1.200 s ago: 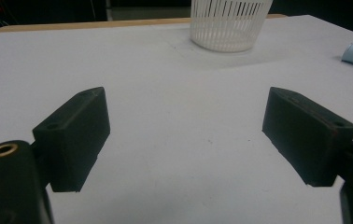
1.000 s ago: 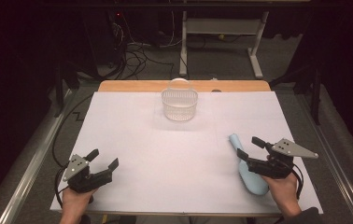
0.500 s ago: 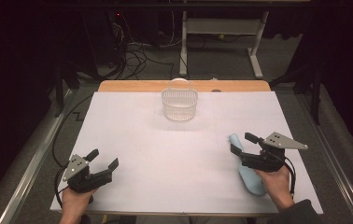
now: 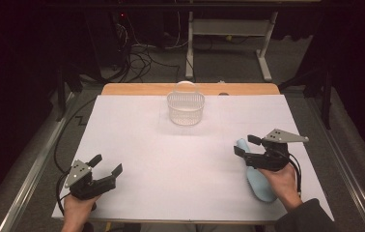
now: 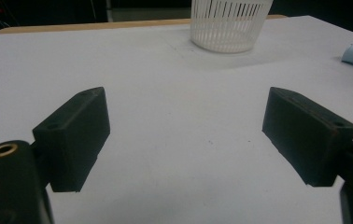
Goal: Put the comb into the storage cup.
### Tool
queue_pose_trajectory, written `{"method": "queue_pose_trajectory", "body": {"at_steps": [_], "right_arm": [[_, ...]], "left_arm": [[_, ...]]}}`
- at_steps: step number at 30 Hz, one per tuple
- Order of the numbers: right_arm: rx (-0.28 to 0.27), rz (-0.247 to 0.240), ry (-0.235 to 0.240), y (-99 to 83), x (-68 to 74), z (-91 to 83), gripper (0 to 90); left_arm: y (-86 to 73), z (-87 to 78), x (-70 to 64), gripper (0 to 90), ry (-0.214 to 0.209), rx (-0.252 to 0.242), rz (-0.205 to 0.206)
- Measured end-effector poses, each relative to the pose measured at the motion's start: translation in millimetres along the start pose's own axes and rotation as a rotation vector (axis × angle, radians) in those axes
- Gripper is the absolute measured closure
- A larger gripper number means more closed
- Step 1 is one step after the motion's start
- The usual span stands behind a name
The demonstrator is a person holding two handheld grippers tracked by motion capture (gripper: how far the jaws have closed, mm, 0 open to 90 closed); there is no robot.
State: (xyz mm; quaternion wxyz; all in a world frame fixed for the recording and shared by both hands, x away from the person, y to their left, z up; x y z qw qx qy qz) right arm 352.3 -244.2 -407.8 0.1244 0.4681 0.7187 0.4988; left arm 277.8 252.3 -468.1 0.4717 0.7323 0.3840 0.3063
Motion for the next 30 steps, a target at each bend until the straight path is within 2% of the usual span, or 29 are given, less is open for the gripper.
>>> {"method": "queue_pose_trajectory", "body": {"at_steps": [5, 13, 20, 24, 30], "right_arm": [[0.068, -0.011, -0.012, 8.3, 0.0, 4.1, 34.5], [0.195, 0.022, -0.011, 16.3, -0.8, 13.7, 44.9], [0.29, 0.025, -0.019, 17.5, -3.8, 24.9, 55.7], [0.335, 0.01, -0.028, 20.4, -5.3, 30.2, 62.9], [0.39, -0.038, -0.06, 24.4, -2.3, 37.5, 73.4]], "left_arm": [[0.2, -0.1, -0.2, 14.3, -0.001, -0.001, 0.003], [0.5, -0.6, -0.3, 14.4, 0.0, -0.002, 0.006], [0.6, -0.7, -0.4, 14.3, -0.001, -0.003, 0.007], [0.6, -0.7, -0.3, 14.3, -0.001, -0.003, 0.007], [0.6, -0.6, -0.4, 14.3, -0.002, -0.002, 0.007]]}}
Point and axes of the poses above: each handheld gripper's, and its own axes: z roughly forward along the jaws, y roughly out of its top, x roughly to its left, the point moved 2 cm from there along z, roughly forward along the jaws, and after that the axes turned 13 degrees about z, right-handed, at the moved point
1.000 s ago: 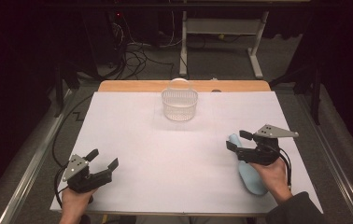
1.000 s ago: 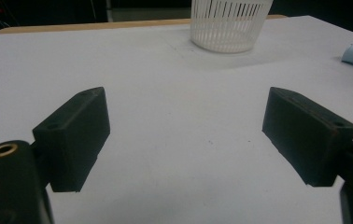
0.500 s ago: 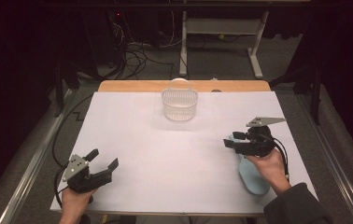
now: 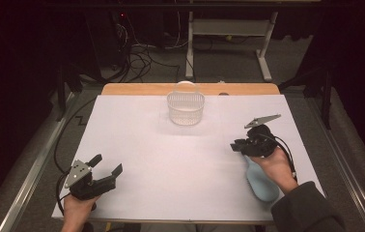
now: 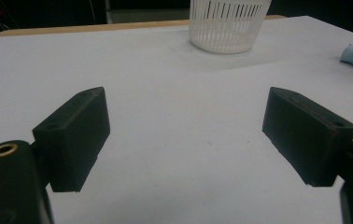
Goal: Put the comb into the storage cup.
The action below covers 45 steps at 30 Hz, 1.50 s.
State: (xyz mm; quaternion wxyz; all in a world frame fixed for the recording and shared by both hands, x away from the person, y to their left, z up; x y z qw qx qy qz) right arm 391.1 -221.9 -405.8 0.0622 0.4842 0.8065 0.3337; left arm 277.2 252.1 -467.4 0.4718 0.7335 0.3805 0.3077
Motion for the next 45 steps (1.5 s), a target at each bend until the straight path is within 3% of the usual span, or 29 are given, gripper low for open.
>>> {"method": "queue_pose_trajectory", "body": {"at_steps": [15, 33, 34, 38, 45], "right_arm": [[0.159, -0.059, -0.063, 11.2, 1.1, 19.4, 90.0], [0.236, -0.034, -0.121, 14.2, -13.5, 36.0, 90.0], [0.245, -0.008, -0.127, 13.5, -12.6, 36.1, 90.0], [0.247, -0.025, -0.129, 14.4, -16.6, 38.8, 90.0], [0.256, -0.008, -0.134, 14.4, -22.7, 41.4, 90.0]], "left_arm": [[0.0, -0.5, 0.7, 14.4, 0.003, -0.003, -0.002], [-0.4, 0.2, 0.4, 14.4, 0.001, 0.001, -0.003], [-0.4, 0.2, 0.4, 14.3, 0.001, 0.001, -0.003], [-0.5, 0.2, 0.3, 14.4, 0.001, 0.002, -0.002], [-0.7, 0.3, 0.2, 14.4, 0.0, 0.003, 0.0]]}}
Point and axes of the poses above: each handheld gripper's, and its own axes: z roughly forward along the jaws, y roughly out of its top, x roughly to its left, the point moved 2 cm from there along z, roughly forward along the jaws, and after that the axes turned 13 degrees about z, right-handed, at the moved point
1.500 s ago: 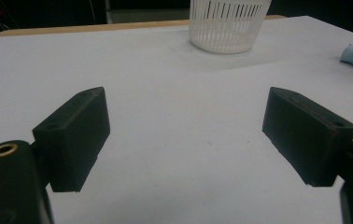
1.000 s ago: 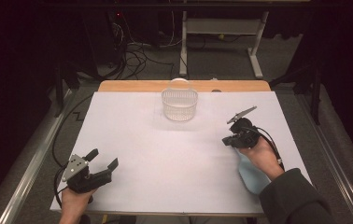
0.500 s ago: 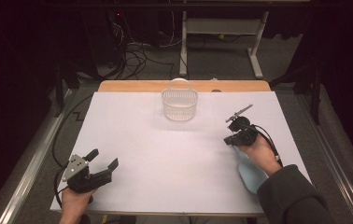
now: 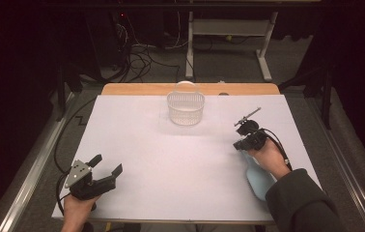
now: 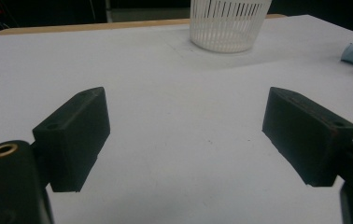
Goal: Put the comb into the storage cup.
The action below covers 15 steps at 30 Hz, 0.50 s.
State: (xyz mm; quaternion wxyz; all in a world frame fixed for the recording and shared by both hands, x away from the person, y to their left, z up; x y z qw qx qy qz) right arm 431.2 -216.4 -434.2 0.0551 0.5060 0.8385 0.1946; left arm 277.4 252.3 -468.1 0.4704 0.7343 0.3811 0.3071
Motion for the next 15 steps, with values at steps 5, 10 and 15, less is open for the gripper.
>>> {"method": "queue_pose_trajectory", "body": {"at_steps": [5, 10, 15], "right_arm": [[0.01, 0.014, -0.005, 0.1, -4.6, 1.8, 90.0], [0.016, 0.014, -0.004, 0.4, -8.2, 3.1, 90.0], [0.015, 0.019, -0.006, 0.6, -10.4, 3.6, 90.0]], "left_arm": [[-0.2, 0.0, 0.2, 14.3, 0.002, 0.0, -0.002], [-0.3, 0.1, 0.1, 14.3, 0.003, 0.002, -0.002], [-0.3, 0.0, 0.1, 14.3, 0.002, 0.002, -0.001]]}}
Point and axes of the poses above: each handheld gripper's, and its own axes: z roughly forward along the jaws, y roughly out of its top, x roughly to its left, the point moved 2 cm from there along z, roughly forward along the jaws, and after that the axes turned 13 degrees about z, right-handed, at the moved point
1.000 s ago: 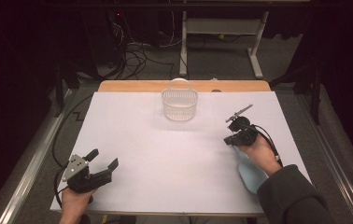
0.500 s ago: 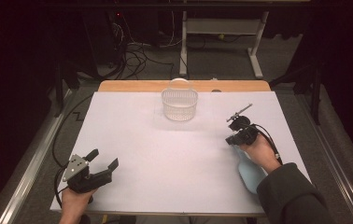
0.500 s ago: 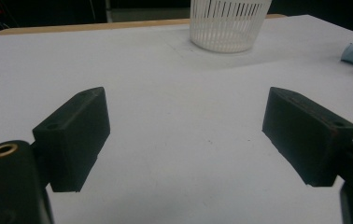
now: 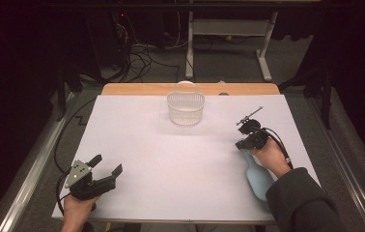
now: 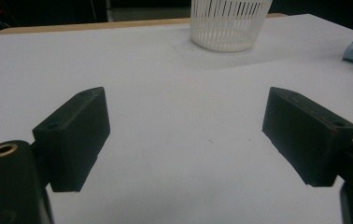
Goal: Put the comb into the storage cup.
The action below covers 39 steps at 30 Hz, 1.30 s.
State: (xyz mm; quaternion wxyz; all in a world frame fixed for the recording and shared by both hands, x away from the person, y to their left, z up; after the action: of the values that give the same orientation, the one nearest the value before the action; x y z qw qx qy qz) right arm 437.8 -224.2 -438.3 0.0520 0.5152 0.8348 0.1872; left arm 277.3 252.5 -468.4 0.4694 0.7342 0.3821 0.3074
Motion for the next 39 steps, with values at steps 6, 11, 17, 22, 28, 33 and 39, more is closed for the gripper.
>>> {"method": "queue_pose_trajectory", "body": {"at_steps": [6, 11, 17, 22, 28, 33, 39], "right_arm": [[0.008, 0.01, -0.011, -0.6, -3.3, 0.0, 90.0], [0.013, 0.018, -0.023, -2.0, -7.0, -1.6, 90.0], [0.005, 0.021, -0.039, -5.9, -15.4, -5.7, 90.0], [0.006, 0.035, -0.045, -10.3, -22.2, -9.8, 90.0], [0.009, 0.045, -0.059, -15.6, -27.3, -13.4, 90.0], [0.011, 0.048, -0.062, -20.2, -30.1, -14.7, 90.0], [0.016, 0.055, -0.063, -25.0, -34.0, -16.4, 90.0]], "left_arm": [[0.0, 0.1, 0.0, 14.4, -0.001, 0.0, -0.001], [-0.1, 0.0, 0.3, 14.4, -0.001, -0.001, -0.003], [-0.1, 0.2, 0.4, 14.3, -0.001, -0.002, -0.004], [-0.1, 0.6, 0.1, 14.4, -0.002, 0.001, -0.004], [0.0, 0.4, 0.0, 14.3, -0.001, 0.0, -0.003], [0.1, 0.0, 0.2, 14.3, 0.0, -0.002, -0.004], [0.1, 0.3, 0.1, 14.3, -0.001, -0.001, -0.003]]}}
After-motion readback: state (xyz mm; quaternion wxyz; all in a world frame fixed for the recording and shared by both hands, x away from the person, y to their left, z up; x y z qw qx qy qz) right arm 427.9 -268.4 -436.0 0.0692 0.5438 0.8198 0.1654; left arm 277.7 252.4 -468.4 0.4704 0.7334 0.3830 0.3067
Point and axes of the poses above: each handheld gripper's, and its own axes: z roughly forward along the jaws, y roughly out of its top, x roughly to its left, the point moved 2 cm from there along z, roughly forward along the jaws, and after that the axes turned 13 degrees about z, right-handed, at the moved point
